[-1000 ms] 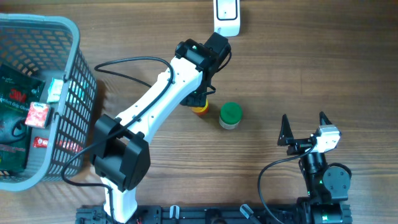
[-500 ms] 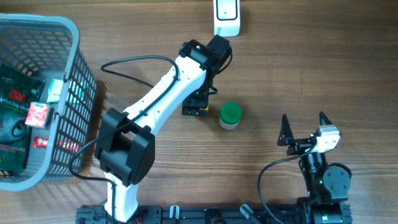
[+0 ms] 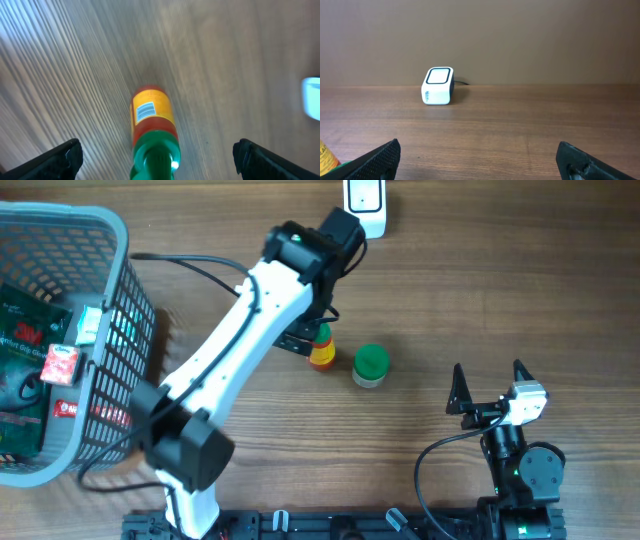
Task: Scan the item barcode
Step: 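Carry the bottle with the left gripper and stand it beside the jar, then reach the left gripper into the basket and grasp the Kleenex tissue pack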
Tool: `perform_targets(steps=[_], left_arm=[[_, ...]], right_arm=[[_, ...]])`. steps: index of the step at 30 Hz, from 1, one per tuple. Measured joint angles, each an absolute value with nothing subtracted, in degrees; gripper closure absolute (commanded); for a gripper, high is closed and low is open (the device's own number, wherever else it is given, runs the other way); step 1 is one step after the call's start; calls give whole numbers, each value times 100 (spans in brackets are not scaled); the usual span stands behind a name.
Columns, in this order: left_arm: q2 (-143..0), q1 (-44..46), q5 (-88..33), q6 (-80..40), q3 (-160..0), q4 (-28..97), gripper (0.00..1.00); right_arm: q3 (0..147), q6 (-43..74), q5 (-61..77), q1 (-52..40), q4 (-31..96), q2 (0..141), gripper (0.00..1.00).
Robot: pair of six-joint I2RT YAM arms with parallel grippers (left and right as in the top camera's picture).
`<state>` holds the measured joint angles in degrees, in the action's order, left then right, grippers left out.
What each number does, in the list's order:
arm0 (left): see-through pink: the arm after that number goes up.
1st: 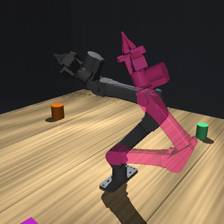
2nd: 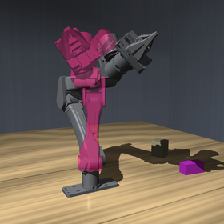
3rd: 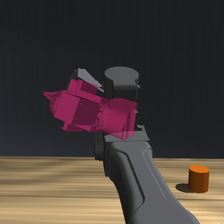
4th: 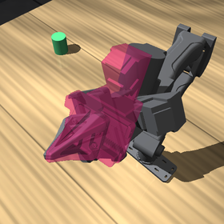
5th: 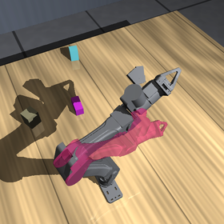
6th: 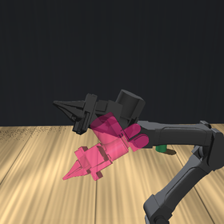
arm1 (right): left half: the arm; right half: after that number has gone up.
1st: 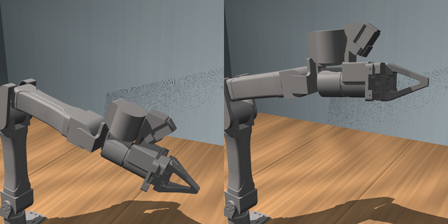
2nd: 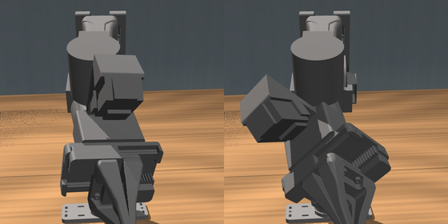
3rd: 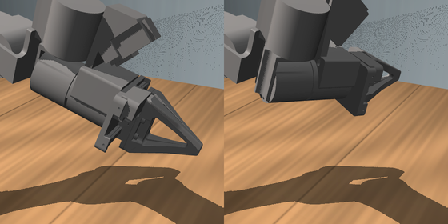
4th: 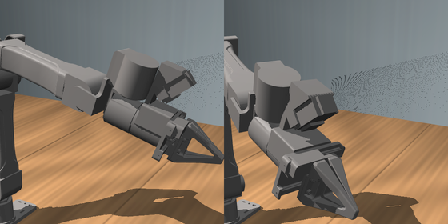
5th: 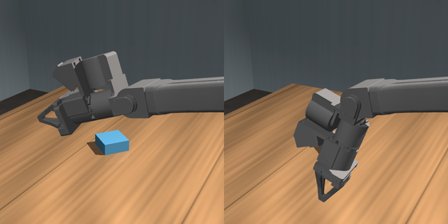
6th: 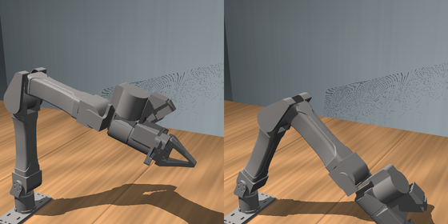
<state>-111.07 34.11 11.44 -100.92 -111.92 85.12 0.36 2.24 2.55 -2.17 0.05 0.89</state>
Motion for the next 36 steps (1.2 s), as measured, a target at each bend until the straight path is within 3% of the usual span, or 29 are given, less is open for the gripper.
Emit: perform_targets(steps=[14,17,24,30,36], left_arm=[[-8746,3256,3660,-9045,-11493,8785,0],[-8160,2698,4178,-8989,-11515,8783,0],[-7520,473,4604,-8925,-11548,8799,0],[-7924,-1291,4128,-8464,-11550,8809,0],[-8687,-2314,3299,-8053,-11550,9050,0]], right_arm=[[36,222,255,-217,5,89,0],[36,224,255,-217,5,89,0],[36,222,255,-217,5,89,0],[36,224,255,-217,3,89,0],[36,224,255,-217,5,89,0]])
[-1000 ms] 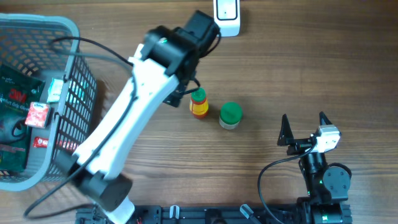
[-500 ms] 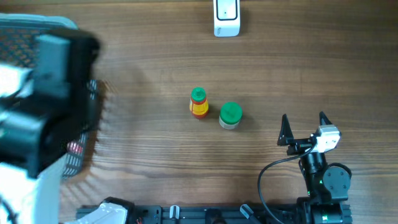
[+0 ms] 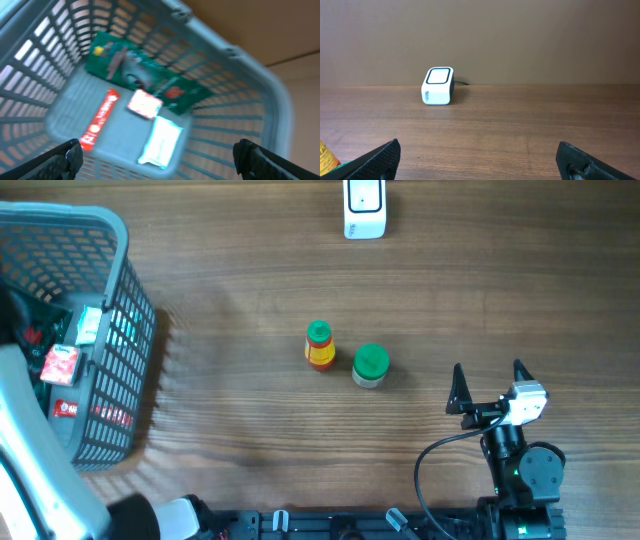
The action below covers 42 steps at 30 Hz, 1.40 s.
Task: Scan the item barcode
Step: 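Reach the left gripper into the basket and grasp the Kleenex tissue pack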
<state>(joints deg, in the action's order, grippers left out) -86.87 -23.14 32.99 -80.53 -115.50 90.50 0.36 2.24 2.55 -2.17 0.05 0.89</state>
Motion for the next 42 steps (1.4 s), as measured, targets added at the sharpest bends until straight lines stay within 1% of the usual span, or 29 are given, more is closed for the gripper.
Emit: perform_targets(steps=[6,11,14,19,22,25,27,30,36,42], left_arm=[[-9177,-2882,2982,-7822,-11128,8921,0],[-9233,-3218,2617,-6987,-10156,7760,0],[-9238,-3260,2386,-6442,-9649,7207,0],[-9262,-3264,1957,-5931,-8615,6241,0],[-9273,-3288,1833,-5769,-8191,5881,4],[-9275,-3376,1782,-5540,-7878,5498,15],[-9275,-3411,1763,-5395,-7736,5317,17],[-9275,-3422,1734,-5273,-7472,4954,23],[-9275,-3420,1695,-5223,-6820,4285,23],[-9279,-3459,1697,-5210,-6337,3697,27]], right_arm=[[36,224,255,-217,5,89,0],[36,224,255,-217,5,89,0],[36,224,255,-217,5,89,0],[36,222,255,-217,5,89,0],[36,222,255,-217,5,89,0],[36,224,255,-217,3,89,0],[36,224,255,-217,5,89,0],[36,224,255,-217,5,89,0],[36,222,255,-217,5,89,0],[36,224,255,-217,5,89,0]])
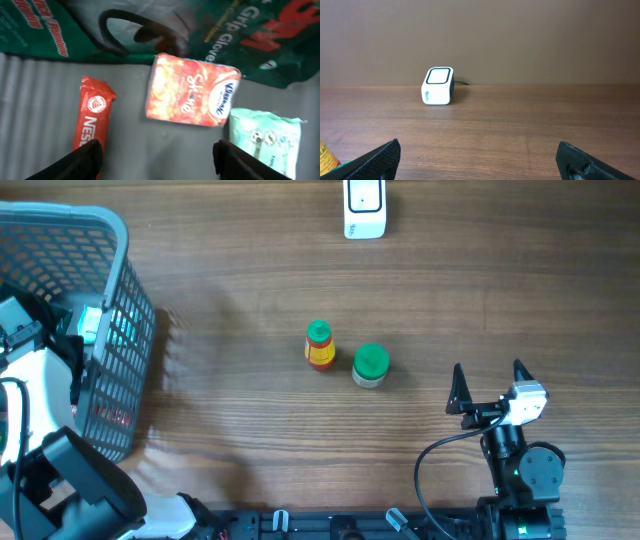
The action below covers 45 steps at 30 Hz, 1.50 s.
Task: Scan the item barcode
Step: 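Reach the left gripper into the basket and grasp the Kleenex tissue pack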
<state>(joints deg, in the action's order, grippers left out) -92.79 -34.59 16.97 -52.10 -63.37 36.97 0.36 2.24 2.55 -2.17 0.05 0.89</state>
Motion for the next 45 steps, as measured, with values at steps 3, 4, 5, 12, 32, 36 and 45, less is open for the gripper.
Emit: perform_targets(steps=[3,4,5,12,32,36,45], left_arm=[[-9279,-3542,1706,-5210,-6302,3546,29],[-9284,-3562,1708,-5207,-6302,3494,30],[-9303,-3575,1710,-5207,-6302,3448,30],[-9854,-3612,1723,-5170,-6302,3127,31],[-10320,-3612,1813,-5000,-6305,2650,96],[-10318,-3612,1813,-4978,-6305,2659,96],[-9568,-3612,1761,-4901,-6283,2849,96]], right_arm=[[36,224,255,-217,5,89,0],[36,224,255,-217,5,89,0],[36,224,255,-217,5,89,0],[36,224,255,-217,5,89,0],[36,224,255,-217,5,89,0],[36,224,255,-217,5,89,0],[36,224,255,-217,5,89,0]])
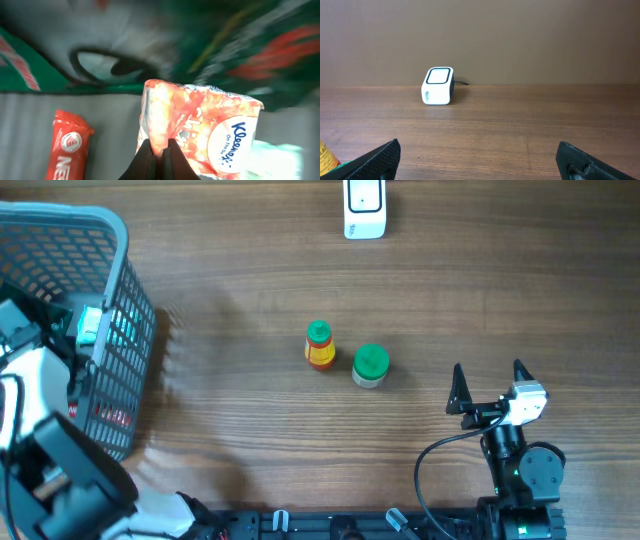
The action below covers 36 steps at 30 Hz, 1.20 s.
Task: Scan the item barcode
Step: 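Reach the left gripper into the basket and grasp the Kleenex tissue pack, then carry the tissue pack with the left gripper and place it near the jar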
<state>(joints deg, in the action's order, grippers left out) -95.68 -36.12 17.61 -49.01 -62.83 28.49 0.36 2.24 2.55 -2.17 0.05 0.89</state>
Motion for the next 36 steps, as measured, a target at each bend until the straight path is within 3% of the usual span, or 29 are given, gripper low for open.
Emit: perform_targets(steps=[9,22,28,36], left_arm=[[-7730,-3614,1632,-4873,-6283,2950,96],[-5000,-3256,491,-4873,-6283,2740,96],[-4167,-2206,130,-4875,-6285,2978,96],[-4397,-305,3,-4674,-6283,4042,96]], right_arm=[[36,224,255,-217,5,89,0],[36,222,255,-217,5,89,0],[36,224,255,-217,3,89,0],[36,224,255,-217,3,89,0]])
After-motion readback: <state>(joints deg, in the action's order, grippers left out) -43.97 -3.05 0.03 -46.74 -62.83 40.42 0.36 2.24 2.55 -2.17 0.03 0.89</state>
